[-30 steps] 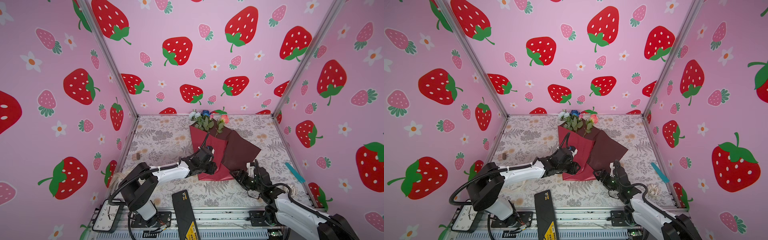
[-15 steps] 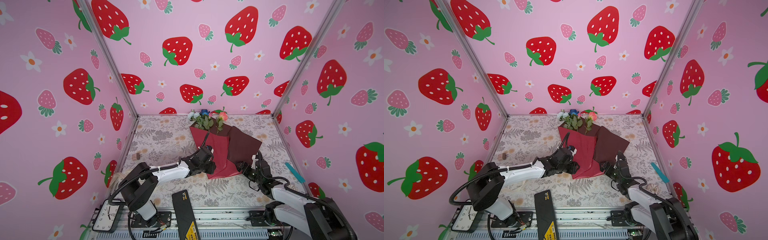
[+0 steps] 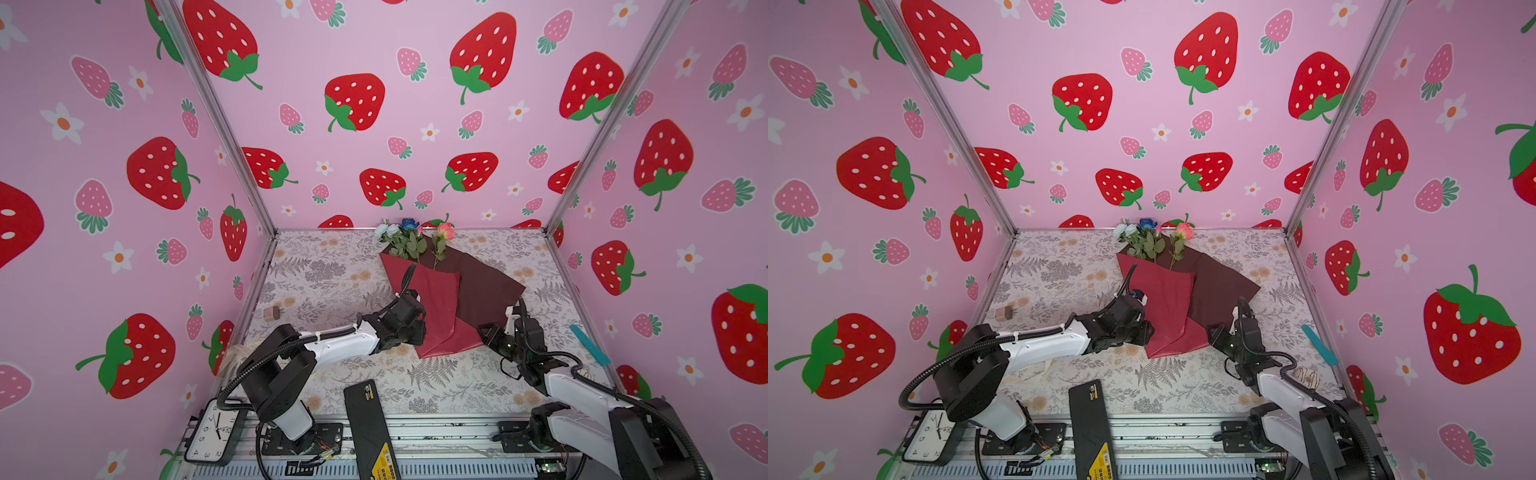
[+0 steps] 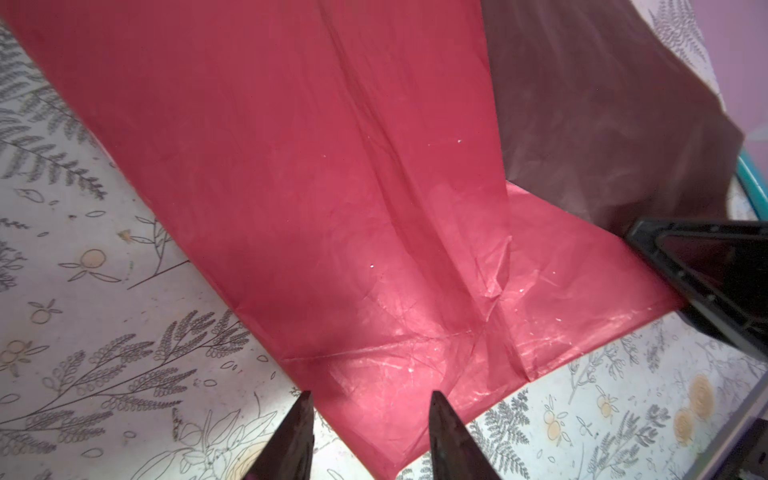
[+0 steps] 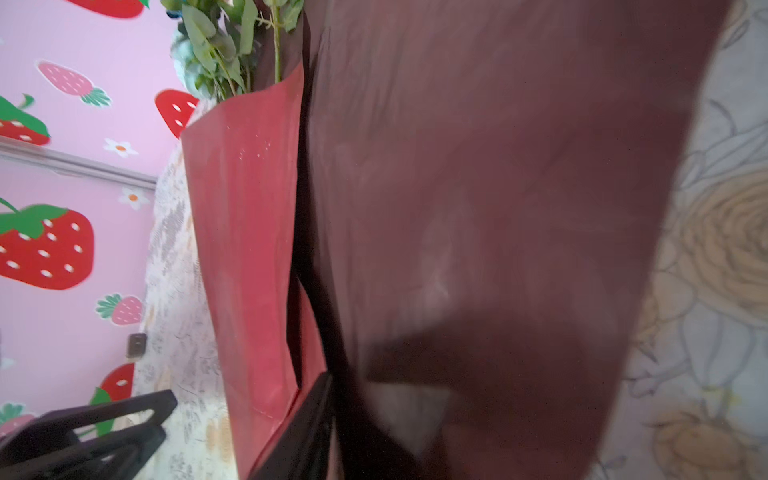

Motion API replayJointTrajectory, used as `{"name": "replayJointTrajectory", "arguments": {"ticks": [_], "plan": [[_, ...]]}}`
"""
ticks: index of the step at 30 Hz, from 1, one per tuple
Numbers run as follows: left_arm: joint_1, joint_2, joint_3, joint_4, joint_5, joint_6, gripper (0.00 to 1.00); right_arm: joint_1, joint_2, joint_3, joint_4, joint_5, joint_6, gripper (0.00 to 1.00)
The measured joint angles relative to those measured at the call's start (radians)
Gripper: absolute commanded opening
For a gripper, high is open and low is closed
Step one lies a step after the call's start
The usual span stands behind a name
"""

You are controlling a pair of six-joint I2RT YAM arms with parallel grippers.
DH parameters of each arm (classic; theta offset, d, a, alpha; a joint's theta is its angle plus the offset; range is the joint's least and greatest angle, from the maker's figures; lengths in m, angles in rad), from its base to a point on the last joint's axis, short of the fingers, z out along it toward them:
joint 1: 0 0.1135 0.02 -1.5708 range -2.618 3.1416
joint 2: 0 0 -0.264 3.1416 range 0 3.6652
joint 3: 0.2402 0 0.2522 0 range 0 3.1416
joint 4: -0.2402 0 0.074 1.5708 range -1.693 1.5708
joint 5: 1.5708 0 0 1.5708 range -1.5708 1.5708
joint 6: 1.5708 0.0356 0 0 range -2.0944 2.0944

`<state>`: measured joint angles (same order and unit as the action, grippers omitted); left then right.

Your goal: Tie the bouquet of fake flowers

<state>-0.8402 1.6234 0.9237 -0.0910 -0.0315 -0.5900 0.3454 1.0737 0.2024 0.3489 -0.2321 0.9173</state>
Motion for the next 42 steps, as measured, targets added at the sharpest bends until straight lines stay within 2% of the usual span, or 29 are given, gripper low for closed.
{"name": "replayJointTrajectory", "arguments": {"ticks": [5,12,18,27,31,33,35,38,42], "plan": [[0.013,-0.024,0.0,-0.028,-0.031,-0.022,0.47,0.06,-0.009,0.025,-0.069,0.007,0.0,0.15],[0.041,-0.103,-0.003,-0.047,-0.04,-0.058,0.47,0.242,0.079,0.231,-0.269,0.143,-0.025,0.12],[0.087,-0.173,-0.035,-0.048,-0.035,-0.1,0.48,0.41,0.274,0.477,-0.454,0.305,-0.077,0.12],[0.207,-0.29,-0.147,-0.048,-0.018,-0.18,0.49,0.613,0.643,0.867,-0.696,0.512,-0.207,0.12],[0.244,-0.326,-0.177,-0.049,-0.014,-0.198,0.49,0.68,0.76,0.99,-0.786,0.58,-0.258,0.37],[0.261,-0.34,-0.185,-0.049,-0.01,-0.203,0.49,0.7,0.794,1.035,-0.819,0.609,-0.285,0.45],[0.276,-0.351,-0.194,-0.049,-0.009,-0.206,0.49,0.714,0.815,1.067,-0.843,0.634,-0.309,0.57],[0.294,-0.362,-0.203,-0.049,-0.003,-0.212,0.49,0.721,0.817,1.085,-0.87,0.676,-0.338,0.68],[0.308,-0.375,-0.212,-0.049,-0.002,-0.219,0.49,0.712,0.813,1.088,-0.876,0.715,-0.372,0.77]]}}
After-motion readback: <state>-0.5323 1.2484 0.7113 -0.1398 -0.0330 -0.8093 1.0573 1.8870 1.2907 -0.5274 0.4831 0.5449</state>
